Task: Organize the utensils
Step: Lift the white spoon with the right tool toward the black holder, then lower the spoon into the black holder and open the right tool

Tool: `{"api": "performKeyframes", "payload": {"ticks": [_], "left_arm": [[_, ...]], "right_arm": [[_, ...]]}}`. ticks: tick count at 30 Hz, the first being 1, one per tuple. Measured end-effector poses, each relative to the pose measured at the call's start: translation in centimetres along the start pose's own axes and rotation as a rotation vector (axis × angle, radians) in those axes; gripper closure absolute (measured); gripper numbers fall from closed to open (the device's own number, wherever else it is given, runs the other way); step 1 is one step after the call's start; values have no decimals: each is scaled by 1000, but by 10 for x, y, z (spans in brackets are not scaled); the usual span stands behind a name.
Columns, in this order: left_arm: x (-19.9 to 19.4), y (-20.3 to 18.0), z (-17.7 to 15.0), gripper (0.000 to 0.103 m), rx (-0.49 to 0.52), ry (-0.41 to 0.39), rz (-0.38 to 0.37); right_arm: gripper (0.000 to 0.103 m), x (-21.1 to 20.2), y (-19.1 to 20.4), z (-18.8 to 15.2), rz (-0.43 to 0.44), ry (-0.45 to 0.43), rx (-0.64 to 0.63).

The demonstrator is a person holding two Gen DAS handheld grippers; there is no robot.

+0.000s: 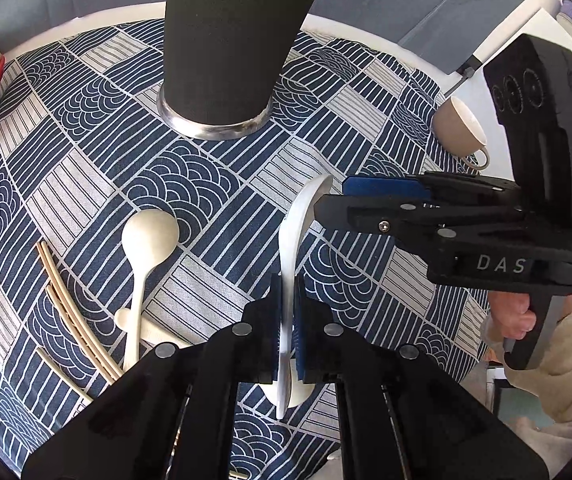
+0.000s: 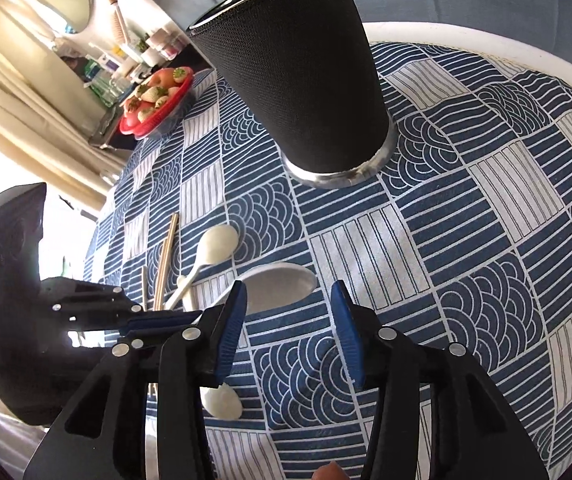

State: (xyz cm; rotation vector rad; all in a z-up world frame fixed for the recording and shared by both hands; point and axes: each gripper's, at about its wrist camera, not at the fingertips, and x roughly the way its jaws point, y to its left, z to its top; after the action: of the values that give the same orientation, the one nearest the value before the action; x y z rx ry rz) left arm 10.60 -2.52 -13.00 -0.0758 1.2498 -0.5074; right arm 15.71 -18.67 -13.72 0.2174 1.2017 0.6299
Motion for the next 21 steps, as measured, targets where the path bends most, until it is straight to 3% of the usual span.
{"api": "performKeyframes", "payload": {"ticks": [4, 7, 8, 9, 12, 14, 21], "left_arm": [[-19, -5, -3, 97, 21, -25, -25], [-33, -10, -4, 97, 41, -52, -43], [-38, -12, -5, 97, 50, -61, -49], [-43, -14, -5, 97, 59, -69, -56], [-54, -19, -9, 96, 92, -85, -39], [-58, -24, -10, 96, 106, -88, -27], [-71, -37, -8, 95, 159, -114, 53]], "right_arm": [[58, -9, -3, -3, 72, -37, 19], [58, -20, -6, -7, 177, -77, 37], [64, -24, -6, -7, 213, -92, 40], [77, -28, -6, -9, 252, -106, 35], [95, -45, -1, -10, 291, -159, 5], [96, -54, -1, -10, 334, -183, 11], [97, -79, 18, -8, 312, -239, -60]]}}
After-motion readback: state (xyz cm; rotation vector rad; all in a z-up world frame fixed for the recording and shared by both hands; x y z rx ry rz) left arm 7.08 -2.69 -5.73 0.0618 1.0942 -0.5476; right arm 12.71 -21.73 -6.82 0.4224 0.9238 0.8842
